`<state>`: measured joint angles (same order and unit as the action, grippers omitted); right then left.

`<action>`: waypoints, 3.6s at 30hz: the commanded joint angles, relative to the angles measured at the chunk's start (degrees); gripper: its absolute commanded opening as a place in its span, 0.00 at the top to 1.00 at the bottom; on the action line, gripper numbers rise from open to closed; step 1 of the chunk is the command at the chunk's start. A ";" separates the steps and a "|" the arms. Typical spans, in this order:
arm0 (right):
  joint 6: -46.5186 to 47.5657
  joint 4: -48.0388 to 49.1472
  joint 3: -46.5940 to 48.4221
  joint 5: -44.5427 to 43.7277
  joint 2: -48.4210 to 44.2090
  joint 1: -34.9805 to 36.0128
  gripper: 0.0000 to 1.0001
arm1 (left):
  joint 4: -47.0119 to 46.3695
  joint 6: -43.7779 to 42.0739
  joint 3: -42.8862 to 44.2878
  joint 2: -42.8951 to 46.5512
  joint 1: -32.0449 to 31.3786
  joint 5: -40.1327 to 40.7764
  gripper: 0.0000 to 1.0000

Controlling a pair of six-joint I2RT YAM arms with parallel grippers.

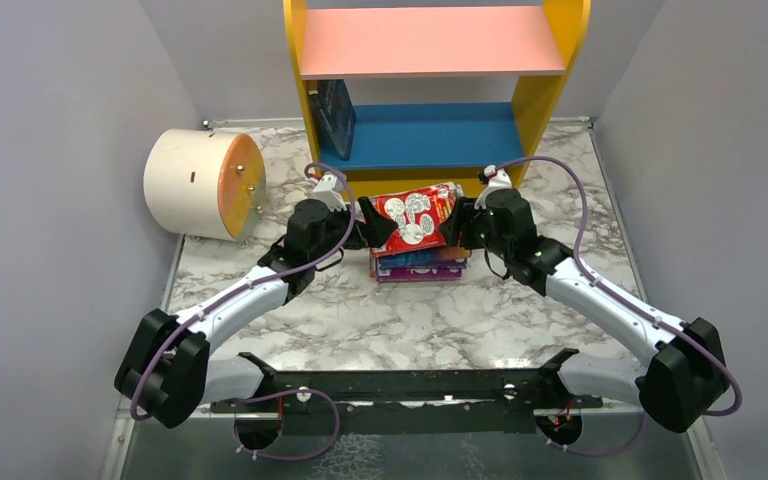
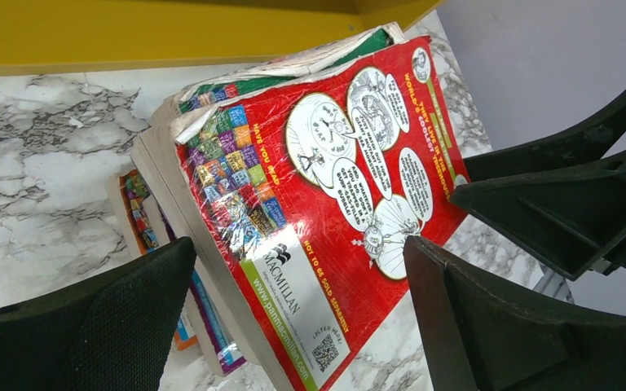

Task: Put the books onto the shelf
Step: Pick up the book from the center of the board.

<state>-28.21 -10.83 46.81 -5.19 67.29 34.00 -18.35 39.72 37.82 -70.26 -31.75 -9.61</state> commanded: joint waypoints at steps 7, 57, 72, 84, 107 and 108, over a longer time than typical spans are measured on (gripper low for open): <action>-0.62 6.28 0.84 7.20 2.63 0.61 0.48 | -1.79 -0.02 0.12 0.12 0.86 -1.21 0.05; 43.87 21.94 0.94 -7.56 -3.69 18.91 0.40 | 19.22 7.56 24.80 -2.62 9.69 -7.93 1.00; 54.63 32.15 6.83 -21.28 12.52 24.09 0.40 | 33.43 3.96 36.28 -5.80 9.69 -7.27 1.00; 57.36 40.69 9.04 -29.01 18.77 24.05 0.64 | 36.92 2.22 37.52 -4.00 9.70 -8.65 1.00; 48.10 40.13 9.84 -29.60 11.56 23.98 0.99 | 34.60 -0.53 28.86 6.75 10.64 7.12 0.27; 46.83 39.03 11.00 -29.67 11.94 23.96 0.99 | 34.53 -0.75 27.73 8.47 10.60 8.89 0.27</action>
<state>25.45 26.33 53.30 -32.93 81.32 58.70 14.09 41.34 69.52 -67.85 -21.50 -9.32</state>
